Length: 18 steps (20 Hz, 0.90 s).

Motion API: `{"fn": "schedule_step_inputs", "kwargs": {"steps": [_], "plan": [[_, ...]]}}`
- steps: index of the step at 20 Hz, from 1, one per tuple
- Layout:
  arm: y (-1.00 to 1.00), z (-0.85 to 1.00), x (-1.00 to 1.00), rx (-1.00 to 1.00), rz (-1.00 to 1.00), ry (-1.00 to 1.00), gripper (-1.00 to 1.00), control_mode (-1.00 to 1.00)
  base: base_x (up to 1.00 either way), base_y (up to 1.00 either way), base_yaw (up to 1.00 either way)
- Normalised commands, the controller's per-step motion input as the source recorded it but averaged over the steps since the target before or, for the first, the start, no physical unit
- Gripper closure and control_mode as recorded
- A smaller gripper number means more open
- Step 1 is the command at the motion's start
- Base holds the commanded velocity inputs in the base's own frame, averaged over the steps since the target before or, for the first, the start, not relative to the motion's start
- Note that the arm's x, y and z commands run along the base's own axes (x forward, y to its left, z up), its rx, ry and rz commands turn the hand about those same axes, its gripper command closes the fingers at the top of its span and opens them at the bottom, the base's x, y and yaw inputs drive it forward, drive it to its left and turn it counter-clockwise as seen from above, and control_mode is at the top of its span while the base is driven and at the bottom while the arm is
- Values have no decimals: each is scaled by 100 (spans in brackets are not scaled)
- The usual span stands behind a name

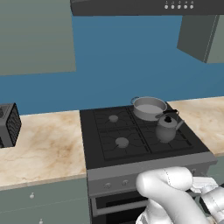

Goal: Pick the kettle from the counter and place it on a stove burner. Then turn the burner on.

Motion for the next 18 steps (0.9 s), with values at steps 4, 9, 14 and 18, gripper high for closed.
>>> {"fn": "schedule_step_inputs", "kwargs": {"steps": [4,9,14,18], "plan": [[0,-22,15,0,0,-2,-100,-100,0,0,0],[-4,-13,16,0,0,-1,-100,-100,0,0,0],[-30,0,1,1,0,-1,-100,-100,0,0,0],[-26,0,0,0,0,-2,-100,-100,0,0,0]]}}
